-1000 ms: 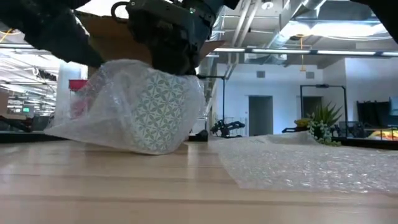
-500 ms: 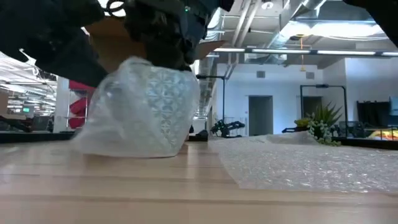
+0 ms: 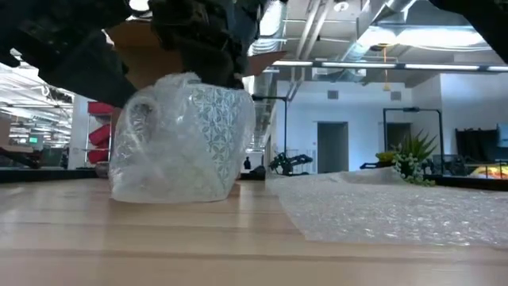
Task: Wrap mug
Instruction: Wrap the green patterned mug with the bubble wrap
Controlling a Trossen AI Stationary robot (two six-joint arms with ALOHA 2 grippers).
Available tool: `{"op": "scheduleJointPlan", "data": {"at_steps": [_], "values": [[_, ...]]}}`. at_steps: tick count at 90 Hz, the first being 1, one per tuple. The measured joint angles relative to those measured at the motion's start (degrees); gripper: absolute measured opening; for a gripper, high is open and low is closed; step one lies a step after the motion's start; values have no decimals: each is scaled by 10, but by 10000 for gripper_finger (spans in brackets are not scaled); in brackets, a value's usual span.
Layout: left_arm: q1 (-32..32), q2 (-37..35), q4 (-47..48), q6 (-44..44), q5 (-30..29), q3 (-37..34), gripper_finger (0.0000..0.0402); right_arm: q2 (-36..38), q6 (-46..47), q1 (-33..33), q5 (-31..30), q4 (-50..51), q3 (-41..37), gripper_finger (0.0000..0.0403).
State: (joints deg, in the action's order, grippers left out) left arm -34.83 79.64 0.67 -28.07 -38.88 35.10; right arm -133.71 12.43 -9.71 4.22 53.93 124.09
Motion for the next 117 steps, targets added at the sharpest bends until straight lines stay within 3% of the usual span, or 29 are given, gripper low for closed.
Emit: {"op": "scheduleJointPlan", "data": {"at_steps": [25,38,66,87,117], "values": [[0,0,-2,2,2,1,0,0,28,-11,-50,47,48,73],[-2,0,-13,-3,38,1,0,-18,28,-11,-71,43,49,69],[-9,0,-14,-5,47,3,0,-77,24,-11,-70,50,52,65],[-9,0,-15,-3,47,3,0,-78,21,-17,-70,104,107,65],[-9,0,-17,2,46,6,0,-44,26,-27,-91,123,107,65]]}}
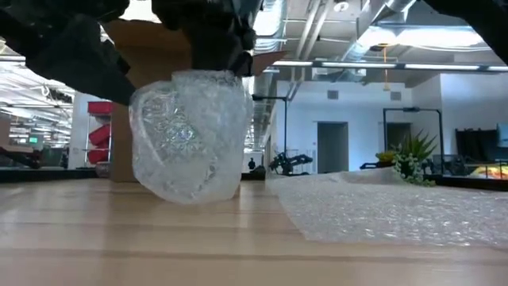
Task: Wrap mug
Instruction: Wrap the green patterned mug with the bubble wrap
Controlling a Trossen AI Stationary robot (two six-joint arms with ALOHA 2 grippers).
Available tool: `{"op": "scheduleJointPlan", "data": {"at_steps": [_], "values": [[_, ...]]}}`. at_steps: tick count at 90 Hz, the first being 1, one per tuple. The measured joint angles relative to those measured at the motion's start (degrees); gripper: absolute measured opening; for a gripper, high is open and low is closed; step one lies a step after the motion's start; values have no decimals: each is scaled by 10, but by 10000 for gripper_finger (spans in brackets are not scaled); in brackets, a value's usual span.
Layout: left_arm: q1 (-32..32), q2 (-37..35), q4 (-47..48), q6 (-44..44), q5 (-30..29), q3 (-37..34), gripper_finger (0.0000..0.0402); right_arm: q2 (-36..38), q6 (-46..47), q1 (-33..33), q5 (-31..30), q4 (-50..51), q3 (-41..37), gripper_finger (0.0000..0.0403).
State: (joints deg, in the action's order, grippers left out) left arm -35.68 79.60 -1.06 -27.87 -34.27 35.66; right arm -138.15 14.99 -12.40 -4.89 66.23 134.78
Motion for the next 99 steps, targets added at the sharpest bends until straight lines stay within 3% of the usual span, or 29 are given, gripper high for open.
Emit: {"op": "scheduleJointPlan", "data": {"at_steps": [14,46,57,74,99], "values": [[0,0,-1,-1,0,0,0,0,-2,2,-11,-26,-6,65],[0,0,4,6,26,0,0,6,-11,20,31,-149,-140,65],[-4,-12,81,-6,44,20,0,5,-17,15,35,-146,-141,65],[-3,-18,231,-104,42,44,0,32,-28,-3,36,-144,-145,65],[5,-17,256,-155,-17,5,0,93,-30,-23,39,-145,-146,65]]}}
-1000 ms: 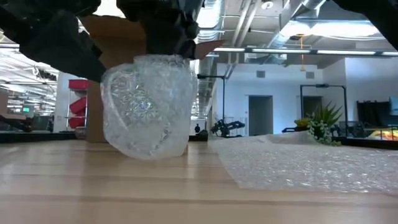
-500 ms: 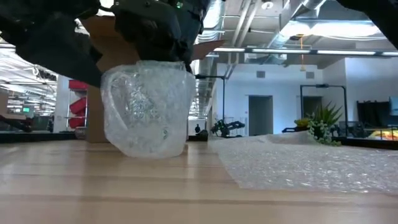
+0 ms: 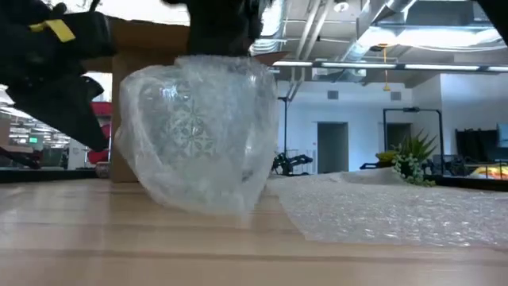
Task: Wrap mug
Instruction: Wrap the green patterned mug with the bubble wrap
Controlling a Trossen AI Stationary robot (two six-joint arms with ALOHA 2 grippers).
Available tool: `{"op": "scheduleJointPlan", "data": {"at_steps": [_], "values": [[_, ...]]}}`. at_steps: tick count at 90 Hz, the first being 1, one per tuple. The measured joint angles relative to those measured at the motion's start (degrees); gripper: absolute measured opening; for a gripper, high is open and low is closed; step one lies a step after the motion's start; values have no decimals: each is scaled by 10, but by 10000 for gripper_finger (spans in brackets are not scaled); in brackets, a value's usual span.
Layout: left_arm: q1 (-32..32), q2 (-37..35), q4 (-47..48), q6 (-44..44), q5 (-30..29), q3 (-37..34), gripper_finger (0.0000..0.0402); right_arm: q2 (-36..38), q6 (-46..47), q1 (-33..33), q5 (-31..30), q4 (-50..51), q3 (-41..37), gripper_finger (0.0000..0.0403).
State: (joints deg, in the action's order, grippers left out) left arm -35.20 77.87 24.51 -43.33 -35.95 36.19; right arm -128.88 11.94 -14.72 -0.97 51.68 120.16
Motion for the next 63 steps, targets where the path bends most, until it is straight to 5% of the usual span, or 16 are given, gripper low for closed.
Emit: {"op": "scheduleJointPlan", "data": {"at_steps": [30,63], "values": [[13,0,-184,52,-87,-59,0,2,45,-1,-5,-12,2,65],[3,0,-398,202,-42,-68,0,-78,49,9,11,-7,5,65]]}}
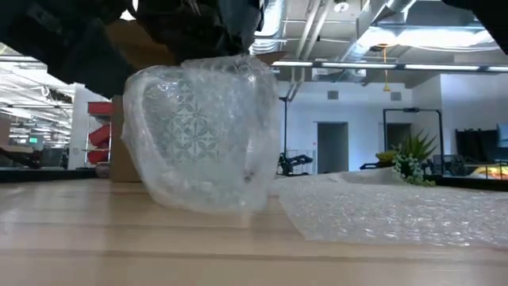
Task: Wrap mug
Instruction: Wrap the green patterned mug with the bubble wrap, then put the wrapped green patterned mug into the box
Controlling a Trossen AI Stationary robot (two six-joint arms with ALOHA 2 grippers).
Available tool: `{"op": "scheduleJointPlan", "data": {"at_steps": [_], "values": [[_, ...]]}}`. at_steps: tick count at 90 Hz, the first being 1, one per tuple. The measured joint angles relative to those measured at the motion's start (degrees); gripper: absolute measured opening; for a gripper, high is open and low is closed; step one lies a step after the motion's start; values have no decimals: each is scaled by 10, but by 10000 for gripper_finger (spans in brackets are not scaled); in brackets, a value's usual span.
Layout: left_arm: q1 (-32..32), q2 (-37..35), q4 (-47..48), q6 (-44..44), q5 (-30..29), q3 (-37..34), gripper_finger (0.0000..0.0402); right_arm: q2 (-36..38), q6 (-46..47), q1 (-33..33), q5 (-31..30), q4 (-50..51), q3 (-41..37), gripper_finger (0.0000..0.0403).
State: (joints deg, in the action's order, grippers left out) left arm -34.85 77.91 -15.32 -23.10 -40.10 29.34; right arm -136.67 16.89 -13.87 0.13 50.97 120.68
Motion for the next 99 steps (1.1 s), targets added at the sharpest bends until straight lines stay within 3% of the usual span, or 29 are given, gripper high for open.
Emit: {"op": "scheduleJointPlan", "data": {"at_steps": [34,58,81,99], "values": [[-9,0,-12,0,11,0,0,23,-44,-17,-1,27,45,65],[-39,-43,6,-9,11,1,0,33,-62,-30,-4,141,127,65],[-74,-127,139,-92,12,7,0,47,-44,-48,4,170,139,65],[-96,-183,256,-188,45,22,0,43,-50,-61,57,244,139,66]]}}
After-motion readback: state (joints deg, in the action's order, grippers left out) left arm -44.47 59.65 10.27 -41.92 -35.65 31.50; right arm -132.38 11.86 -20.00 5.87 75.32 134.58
